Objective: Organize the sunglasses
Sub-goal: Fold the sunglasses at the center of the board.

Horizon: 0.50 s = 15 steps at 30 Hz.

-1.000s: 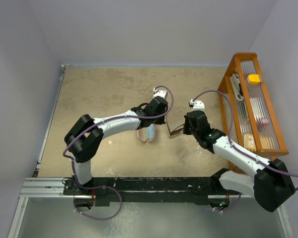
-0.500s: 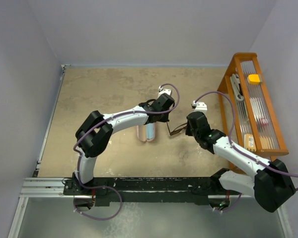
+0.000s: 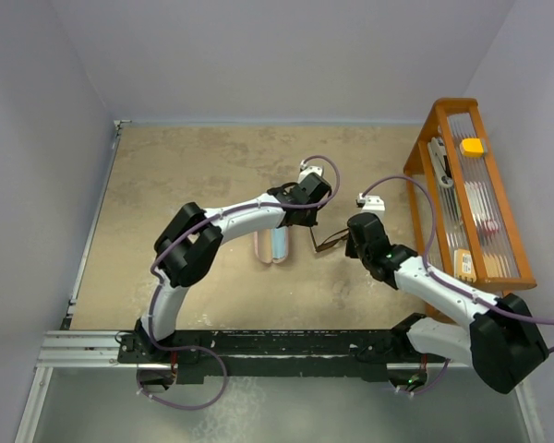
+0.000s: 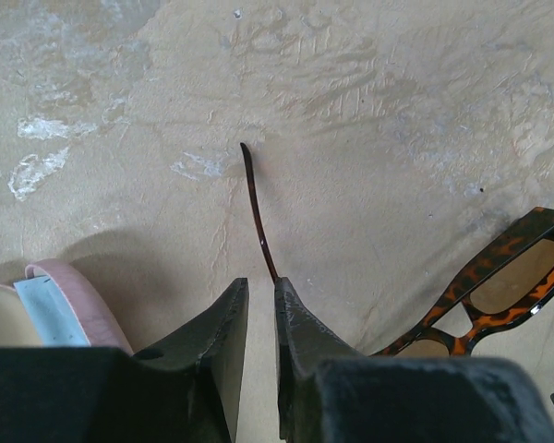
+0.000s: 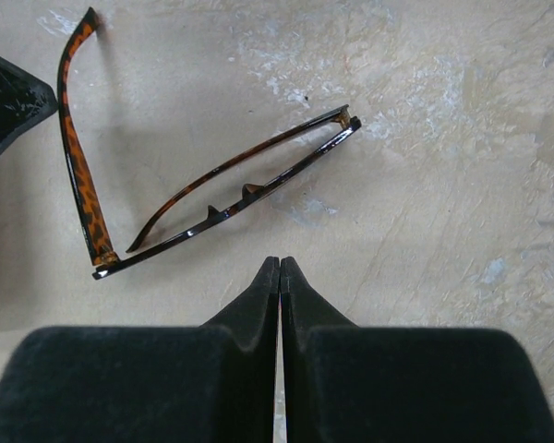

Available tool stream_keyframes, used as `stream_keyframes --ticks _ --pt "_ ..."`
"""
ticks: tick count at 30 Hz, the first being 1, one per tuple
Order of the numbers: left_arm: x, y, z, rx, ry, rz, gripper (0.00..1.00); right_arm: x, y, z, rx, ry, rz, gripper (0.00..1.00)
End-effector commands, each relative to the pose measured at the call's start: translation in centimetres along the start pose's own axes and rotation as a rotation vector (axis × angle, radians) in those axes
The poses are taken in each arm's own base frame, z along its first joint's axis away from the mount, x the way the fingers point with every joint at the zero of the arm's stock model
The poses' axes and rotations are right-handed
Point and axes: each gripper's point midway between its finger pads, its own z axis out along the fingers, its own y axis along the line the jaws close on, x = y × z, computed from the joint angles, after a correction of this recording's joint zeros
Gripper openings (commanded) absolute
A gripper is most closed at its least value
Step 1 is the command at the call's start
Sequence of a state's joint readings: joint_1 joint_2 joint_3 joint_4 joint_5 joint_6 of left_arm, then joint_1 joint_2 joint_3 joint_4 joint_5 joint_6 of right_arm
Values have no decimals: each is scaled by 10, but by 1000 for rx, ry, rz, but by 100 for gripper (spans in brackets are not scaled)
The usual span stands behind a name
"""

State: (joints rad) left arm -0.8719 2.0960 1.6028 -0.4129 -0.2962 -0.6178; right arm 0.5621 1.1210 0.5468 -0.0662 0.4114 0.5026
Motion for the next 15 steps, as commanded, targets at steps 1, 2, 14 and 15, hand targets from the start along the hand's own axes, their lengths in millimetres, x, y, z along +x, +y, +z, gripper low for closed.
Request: stream_keyframes --ticks 1,2,14,15 --pt "-21 -9 -4 2 -48 -30 15 -2 -4 4 33 -28 24 0" --pt "-22 -10 -3 3 -51 -32 15 -1 -4 5 37 -24 28 0" --pt "-17 -12 11 -12 -31 -32 16 8 -5 14 62 1 39 0" --pt "-15 -11 13 -16 -28 -32 16 8 -5 15 65 2 38 0"
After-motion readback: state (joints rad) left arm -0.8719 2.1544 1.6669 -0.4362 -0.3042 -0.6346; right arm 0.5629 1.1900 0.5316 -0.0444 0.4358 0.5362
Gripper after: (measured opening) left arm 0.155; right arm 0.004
